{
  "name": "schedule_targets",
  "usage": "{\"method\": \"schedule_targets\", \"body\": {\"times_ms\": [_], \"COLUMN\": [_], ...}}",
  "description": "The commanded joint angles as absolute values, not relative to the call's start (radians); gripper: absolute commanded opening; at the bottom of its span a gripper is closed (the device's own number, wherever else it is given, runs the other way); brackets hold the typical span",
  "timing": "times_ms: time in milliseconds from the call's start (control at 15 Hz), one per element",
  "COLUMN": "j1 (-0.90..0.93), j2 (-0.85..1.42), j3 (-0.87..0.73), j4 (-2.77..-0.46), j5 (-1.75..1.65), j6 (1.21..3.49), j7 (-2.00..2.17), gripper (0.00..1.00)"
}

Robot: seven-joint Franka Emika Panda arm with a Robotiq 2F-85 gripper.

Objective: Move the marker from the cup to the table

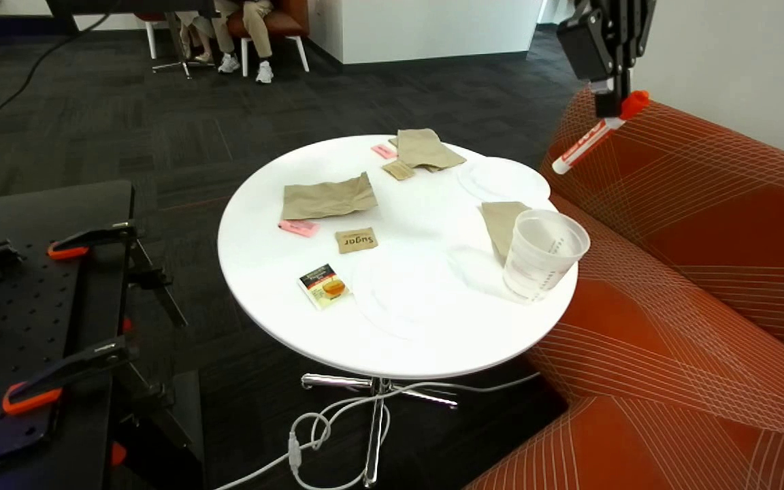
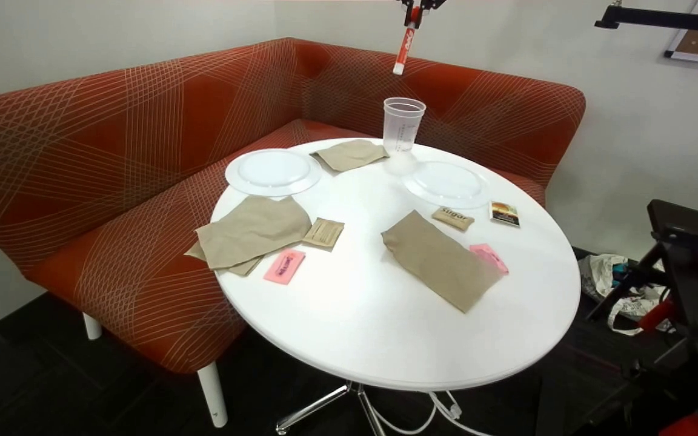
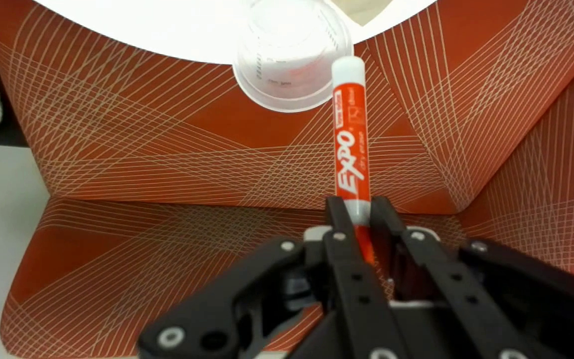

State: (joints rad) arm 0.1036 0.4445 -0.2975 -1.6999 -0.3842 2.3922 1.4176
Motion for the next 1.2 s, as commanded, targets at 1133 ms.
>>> {"method": "schedule_targets", "body": {"times_ms": [1133], "j1": [0.099], "j2": [0.415], "j3": [-0.005], "j4": [-1.88], "j5": [-0.093], "j6": [2.364], "j7": [1.058], "gripper": [0.04]}}
